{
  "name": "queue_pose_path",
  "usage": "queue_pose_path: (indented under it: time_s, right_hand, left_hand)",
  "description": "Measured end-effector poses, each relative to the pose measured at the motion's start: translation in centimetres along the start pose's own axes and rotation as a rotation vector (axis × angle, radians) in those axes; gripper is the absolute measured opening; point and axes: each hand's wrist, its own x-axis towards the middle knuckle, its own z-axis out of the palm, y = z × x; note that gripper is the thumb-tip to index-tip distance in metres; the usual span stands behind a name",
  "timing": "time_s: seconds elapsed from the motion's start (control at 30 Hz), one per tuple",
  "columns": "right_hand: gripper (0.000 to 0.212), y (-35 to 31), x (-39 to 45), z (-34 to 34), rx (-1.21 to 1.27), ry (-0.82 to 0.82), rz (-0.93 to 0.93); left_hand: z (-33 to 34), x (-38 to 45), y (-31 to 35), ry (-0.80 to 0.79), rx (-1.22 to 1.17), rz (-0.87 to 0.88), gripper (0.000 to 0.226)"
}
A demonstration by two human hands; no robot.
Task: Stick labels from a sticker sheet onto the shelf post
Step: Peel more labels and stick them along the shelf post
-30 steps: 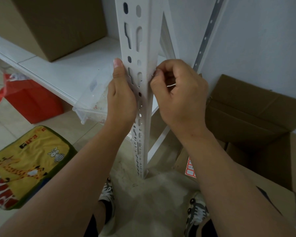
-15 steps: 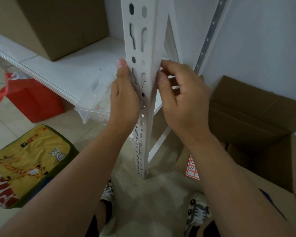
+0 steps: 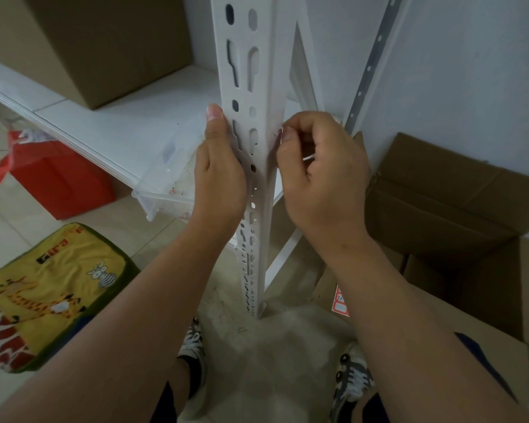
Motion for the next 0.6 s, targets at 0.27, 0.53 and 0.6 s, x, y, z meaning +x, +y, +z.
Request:
queue_pose_path:
  time_s: [0.27,0.53,0.6]
  right_hand:
    - [0.012,-0.5,0.2,-1.0,0.36,-0.142,0.341]
    - [0.008,-1.0,0.5,-1.4,0.548,-0.118,0.564]
    - [0.011,-0.9,0.7,-1.5,0.577,-0.098,0.62]
  left_hand:
    - [0.1,-0.1,0.2,-0.008,0.017,-0.014,0.049]
    - [0.2,-0.1,0.2,-0.012,0.026,-0.012,0.048]
    - [0.2,-0.1,0.2,0.0,0.041,-0.014,0.047]
